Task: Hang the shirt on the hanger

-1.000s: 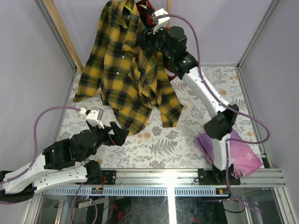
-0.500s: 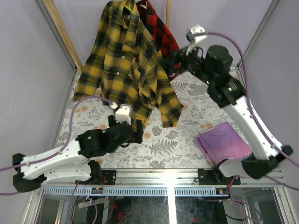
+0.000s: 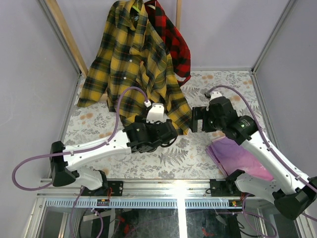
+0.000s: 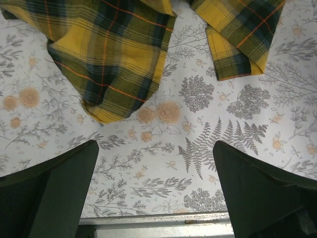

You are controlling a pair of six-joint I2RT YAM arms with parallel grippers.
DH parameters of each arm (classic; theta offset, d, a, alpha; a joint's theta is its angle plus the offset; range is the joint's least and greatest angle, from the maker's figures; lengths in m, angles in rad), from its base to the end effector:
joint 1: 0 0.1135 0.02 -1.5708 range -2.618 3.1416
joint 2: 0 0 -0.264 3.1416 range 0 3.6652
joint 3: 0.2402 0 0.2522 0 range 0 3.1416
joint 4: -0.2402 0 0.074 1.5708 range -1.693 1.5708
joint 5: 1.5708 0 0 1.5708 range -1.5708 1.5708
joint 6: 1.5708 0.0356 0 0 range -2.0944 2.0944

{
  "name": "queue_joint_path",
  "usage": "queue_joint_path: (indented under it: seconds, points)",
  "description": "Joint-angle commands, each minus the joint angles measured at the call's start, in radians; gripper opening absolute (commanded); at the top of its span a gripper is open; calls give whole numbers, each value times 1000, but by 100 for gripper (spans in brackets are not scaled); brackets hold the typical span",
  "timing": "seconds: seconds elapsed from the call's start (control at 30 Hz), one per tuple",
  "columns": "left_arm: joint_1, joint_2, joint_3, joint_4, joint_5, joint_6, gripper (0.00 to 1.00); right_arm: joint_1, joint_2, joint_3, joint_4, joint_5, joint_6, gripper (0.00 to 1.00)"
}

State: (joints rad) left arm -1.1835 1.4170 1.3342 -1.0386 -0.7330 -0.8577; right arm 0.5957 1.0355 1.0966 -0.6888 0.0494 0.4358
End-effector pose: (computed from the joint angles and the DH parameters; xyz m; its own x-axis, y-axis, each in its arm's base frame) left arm 0.1249 -0.2431 0.3234 -0.6600 0.1297 -0.7400 0.1211 0.9905 0.0657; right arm 0.1788 0.1191 0.3511 -0.6633 0.0598 -0.7460 -0.2728 0.9089 0.3154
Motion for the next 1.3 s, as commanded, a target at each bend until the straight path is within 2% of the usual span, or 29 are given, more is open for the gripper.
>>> queue_joint_path:
  seconds: [0.0,0.13,0.2,0.27,0.3,0.4,0.5,0.6,0.67,0.8,0.87,0.93,1.07,1.27]
  points:
    - [6,46,43,-87,-101,-35,100,1,22,-15,-145,76,125,99]
    - [14,8,-6,-45,-149,-100,100,1,8,-60,-66,25,42,99]
    - [78,-56,-68,112,-92,-9,100,0,14,-83,-41,12,3,99]
    - [219,-124,-130,234,34,72,100,0,33,-104,-33,-2,-19,99]
    - [336,-154,-157,284,127,103,100,0,44,-111,-32,-2,-30,99]
    - [610,-218,-216,387,290,192,100,0,70,-123,-45,-31,-62,99]
    - [791,-216,-211,432,314,245,100,0,67,-144,-12,-109,-81,99]
    - [924,-157,-170,451,324,268,100,0,43,-155,24,-149,-78,99]
    - [991,-112,-156,481,335,280,100,1,19,-165,57,-159,-72,99]
    - [1089,-38,-146,561,250,290,100,0,-9,-178,84,-184,-65,99]
    - [1153,-15,-154,619,250,294,100,1,-8,-182,93,-209,-58,99]
    - [1228,-11,-184,696,299,299,100,0,-5,-187,106,-235,-45,99]
    - [1389,-16,-280,906,498,324,100,1,-7,-210,142,-278,-27,99]
    - [1474,56,-342,1097,570,453,100,0,17,-229,180,-314,-27,99]
